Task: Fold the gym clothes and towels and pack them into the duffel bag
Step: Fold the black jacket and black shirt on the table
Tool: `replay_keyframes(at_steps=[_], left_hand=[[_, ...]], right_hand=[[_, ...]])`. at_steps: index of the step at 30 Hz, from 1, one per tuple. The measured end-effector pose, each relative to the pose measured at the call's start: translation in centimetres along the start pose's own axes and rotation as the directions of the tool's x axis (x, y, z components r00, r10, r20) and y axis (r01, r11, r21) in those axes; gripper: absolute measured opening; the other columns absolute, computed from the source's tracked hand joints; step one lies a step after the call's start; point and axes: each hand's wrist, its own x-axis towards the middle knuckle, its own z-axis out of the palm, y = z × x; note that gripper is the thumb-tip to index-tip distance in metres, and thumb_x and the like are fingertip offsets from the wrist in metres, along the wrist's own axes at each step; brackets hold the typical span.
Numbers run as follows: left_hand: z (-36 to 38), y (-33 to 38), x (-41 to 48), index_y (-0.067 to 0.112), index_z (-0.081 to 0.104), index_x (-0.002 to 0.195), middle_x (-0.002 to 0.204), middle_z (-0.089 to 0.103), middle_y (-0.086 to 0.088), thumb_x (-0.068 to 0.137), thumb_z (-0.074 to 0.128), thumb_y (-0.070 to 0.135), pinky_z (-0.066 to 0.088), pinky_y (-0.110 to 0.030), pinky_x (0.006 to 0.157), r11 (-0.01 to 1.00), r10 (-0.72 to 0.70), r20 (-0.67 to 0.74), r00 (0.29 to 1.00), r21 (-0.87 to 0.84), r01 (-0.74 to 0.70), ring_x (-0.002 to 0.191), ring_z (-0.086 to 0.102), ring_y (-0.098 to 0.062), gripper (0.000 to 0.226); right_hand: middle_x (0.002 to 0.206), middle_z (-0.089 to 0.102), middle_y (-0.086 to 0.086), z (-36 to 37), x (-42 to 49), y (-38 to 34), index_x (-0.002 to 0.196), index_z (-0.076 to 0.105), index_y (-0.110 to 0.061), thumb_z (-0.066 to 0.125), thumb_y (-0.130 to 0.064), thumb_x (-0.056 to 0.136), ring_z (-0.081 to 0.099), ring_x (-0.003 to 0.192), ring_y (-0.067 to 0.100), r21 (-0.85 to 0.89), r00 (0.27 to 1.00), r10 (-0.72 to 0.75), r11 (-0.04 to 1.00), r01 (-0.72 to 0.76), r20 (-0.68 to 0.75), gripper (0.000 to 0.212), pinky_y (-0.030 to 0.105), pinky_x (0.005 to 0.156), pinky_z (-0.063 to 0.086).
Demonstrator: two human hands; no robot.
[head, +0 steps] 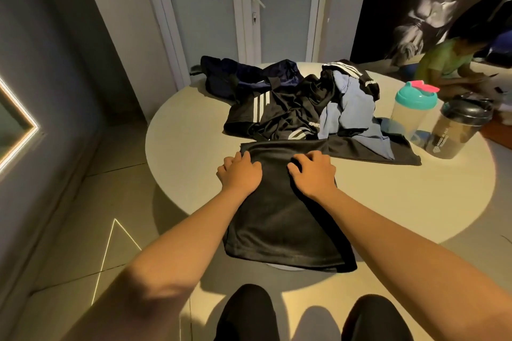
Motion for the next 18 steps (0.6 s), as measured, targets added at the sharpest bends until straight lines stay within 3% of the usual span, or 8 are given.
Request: replay_keyframes(at_steps=[2,4,7,10,13,15,18], left_hand=[[-0.1,0.4,0.9,0.025,0.035,0.151,0.147,0.046,-0.007,0.1,0.033,0.038,0.029,-0.047,0.11,0.995,-0.031,-0.027,0.999,-0.097,0.028,0.135,0.034,-0.032,0.053],[-0.4,0.8,1.8,0.029,0.036,0.151,0.144,0.05,-0.009,0.101,0.037,0.038,0.031,-0.048,0.111,0.979,-0.054,-0.048,0.997,-0.201,0.044,0.132,0.037,-0.034,0.05],[-0.3,1.9,2.8,0.03,0.035,0.15,0.137,0.057,-0.009,0.102,0.045,0.032,0.035,-0.048,0.112,0.942,-0.033,-0.058,0.998,-0.337,0.012,0.13,0.04,-0.035,0.049],[0.3,3.3,2.3,0.031,0.04,0.144,0.137,0.055,-0.005,0.098,0.052,0.021,0.04,-0.047,0.11,0.88,0.071,-0.146,0.987,-0.456,-0.131,0.127,0.047,-0.029,0.049],[0.8,4.6,0.8,0.033,0.044,0.14,0.138,0.048,0.001,0.096,0.053,0.011,0.047,-0.03,0.094,0.819,0.265,-0.246,0.932,-0.453,-0.352,0.112,0.056,-0.017,0.049],[1.1,5.8,0.6,0.036,0.041,0.14,0.135,0.043,0.003,0.096,0.052,0.008,0.049,-0.03,0.086,0.801,0.372,-0.255,0.892,-0.397,-0.448,0.103,0.059,-0.018,0.053],[1.4,7.8,1.4,0.043,0.032,0.147,0.131,0.037,0.007,0.094,0.049,0.006,0.054,-0.039,0.084,0.795,0.385,-0.236,0.892,-0.407,-0.45,0.092,0.06,-0.019,0.067]], right_hand=[[0.152,0.031,0.017,-0.5,0.9,0.8,0.141,0.05,-0.027,0.045,-0.045,0.101,0.026,0.138,0.037,0.017,0.991,0.049,0.999,-0.047,-0.122,0.044,0.047,0.11,0.029],[0.159,0.02,0.02,-1.0,2.0,1.5,0.147,0.042,-0.03,0.048,-0.043,0.1,0.02,0.143,0.041,-0.001,0.992,0.103,0.995,-0.104,-0.071,0.049,0.049,0.112,0.028],[0.148,0.04,0.017,-1.5,3.3,2.1,0.144,0.045,-0.033,0.05,-0.036,0.1,0.035,0.135,0.041,0.049,0.99,0.142,0.988,-0.143,0.026,0.044,0.048,0.105,0.037],[0.127,0.054,0.014,-1.9,3.4,2.7,0.13,0.054,-0.028,0.052,-0.016,0.098,0.047,0.12,0.038,0.177,0.982,0.165,0.973,-0.146,-0.096,0.034,0.045,0.093,0.042],[0.117,0.055,0.014,-2.5,2.9,3.4,0.128,0.052,-0.022,0.056,-0.001,0.089,0.055,0.108,0.036,0.268,0.972,0.071,0.963,-0.008,-0.225,0.044,0.044,0.087,0.048],[0.116,0.055,0.017,-3.1,3.0,3.7,0.139,0.043,-0.018,0.058,0.002,0.086,0.056,0.102,0.036,0.319,0.965,0.034,0.946,0.053,-0.262,0.059,0.04,0.081,0.046],[0.12,0.05,0.022,-4.7,4.1,4.0,0.152,0.03,-0.014,0.059,0.001,0.088,0.054,0.1,0.042,0.314,0.984,0.126,0.946,-0.081,-0.124,0.072,0.039,0.079,0.043]])
